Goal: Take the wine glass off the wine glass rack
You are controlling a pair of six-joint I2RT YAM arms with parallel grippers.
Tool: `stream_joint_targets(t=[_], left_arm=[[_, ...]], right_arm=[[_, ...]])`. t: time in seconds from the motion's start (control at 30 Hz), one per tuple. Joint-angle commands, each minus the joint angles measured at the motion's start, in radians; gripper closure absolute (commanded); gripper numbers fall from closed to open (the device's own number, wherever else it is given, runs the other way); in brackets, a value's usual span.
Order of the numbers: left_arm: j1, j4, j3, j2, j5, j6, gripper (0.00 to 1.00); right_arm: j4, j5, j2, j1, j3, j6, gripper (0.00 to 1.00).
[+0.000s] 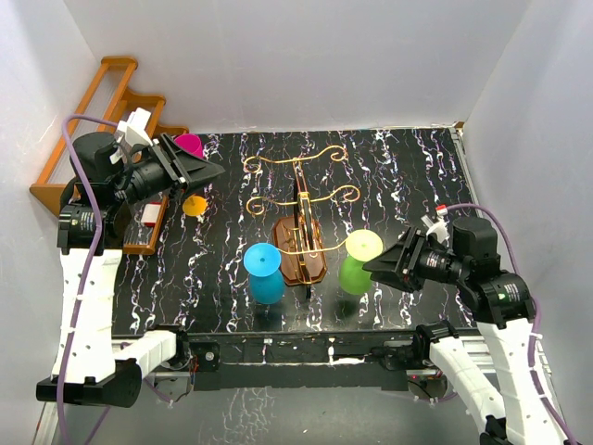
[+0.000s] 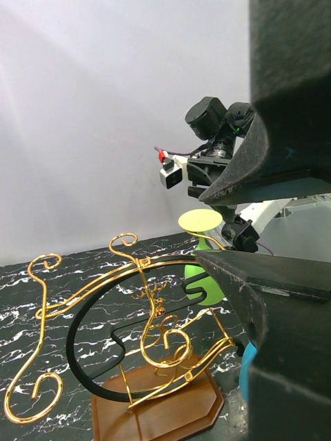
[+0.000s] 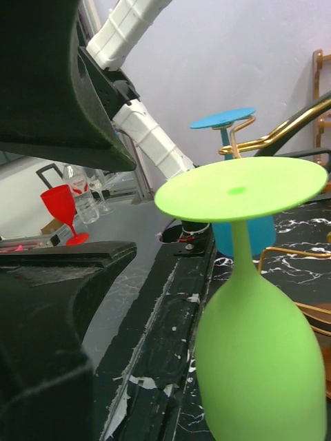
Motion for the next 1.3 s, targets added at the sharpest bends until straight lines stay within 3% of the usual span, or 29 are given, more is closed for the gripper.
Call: stream_joint_targets(t=[0.0,0.57,0.83,1.27], left_arm=[[0.006,0.019,0.032,-0.010,0.007,-0.005,0.69],[0.006,0.035,0.002,-0.019,-0.003,-0.018,0.70],[0.005,0.042,-0.008,-0.017,0.000,-0.018,0.70],[0.006,0.032,-0.005,-0.023,0.002,-0.021,0.70]], right_arm=[[0.186,0.015,0.004,-0.005,-0.020,0.041,0.53],[0.265,0.099,0.065,-0.005,-0.045,0.058,0.64],[0.245,0.110,0.059,-0.005,-0.036,0.058,0.92],[0.109,0.182,0.068,-0.005,0.114,0.057,0.92]])
